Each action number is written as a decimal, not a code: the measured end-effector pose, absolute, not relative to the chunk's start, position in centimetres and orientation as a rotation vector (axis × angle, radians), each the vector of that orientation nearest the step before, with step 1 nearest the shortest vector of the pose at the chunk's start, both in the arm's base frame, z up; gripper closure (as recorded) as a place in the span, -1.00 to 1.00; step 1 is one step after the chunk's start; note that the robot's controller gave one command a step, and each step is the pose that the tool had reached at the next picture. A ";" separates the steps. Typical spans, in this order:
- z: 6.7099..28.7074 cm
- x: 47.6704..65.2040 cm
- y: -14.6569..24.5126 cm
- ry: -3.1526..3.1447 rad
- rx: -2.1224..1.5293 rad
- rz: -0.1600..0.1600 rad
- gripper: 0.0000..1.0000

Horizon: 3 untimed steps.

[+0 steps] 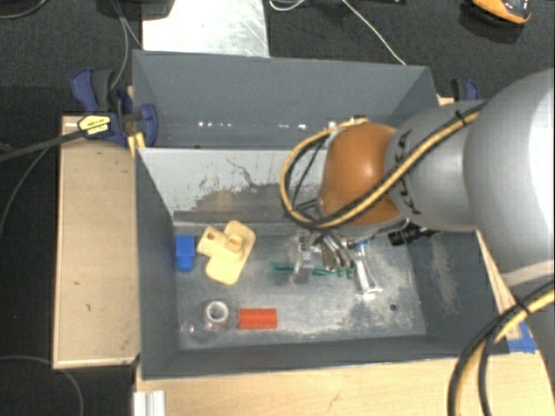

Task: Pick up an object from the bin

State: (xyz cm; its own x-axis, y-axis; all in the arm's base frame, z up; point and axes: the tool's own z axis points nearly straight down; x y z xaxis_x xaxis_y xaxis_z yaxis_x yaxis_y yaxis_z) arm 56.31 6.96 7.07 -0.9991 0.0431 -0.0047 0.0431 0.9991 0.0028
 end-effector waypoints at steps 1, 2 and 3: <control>7.1 56.3 7.0 3.136 0.068 0.004 1.00; 7.5 56.1 7.0 3.141 0.068 0.004 1.00; 9.5 56.0 6.9 3.147 0.069 0.003 1.00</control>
Offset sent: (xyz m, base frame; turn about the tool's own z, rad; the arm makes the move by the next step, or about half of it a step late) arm 0.0000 0.0001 0.0553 0.0000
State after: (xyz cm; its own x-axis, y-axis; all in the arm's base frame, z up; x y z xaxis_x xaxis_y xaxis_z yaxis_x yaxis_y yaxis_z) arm 56.02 6.94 9.52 -0.9990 0.0436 0.0057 0.0436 0.9990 0.0017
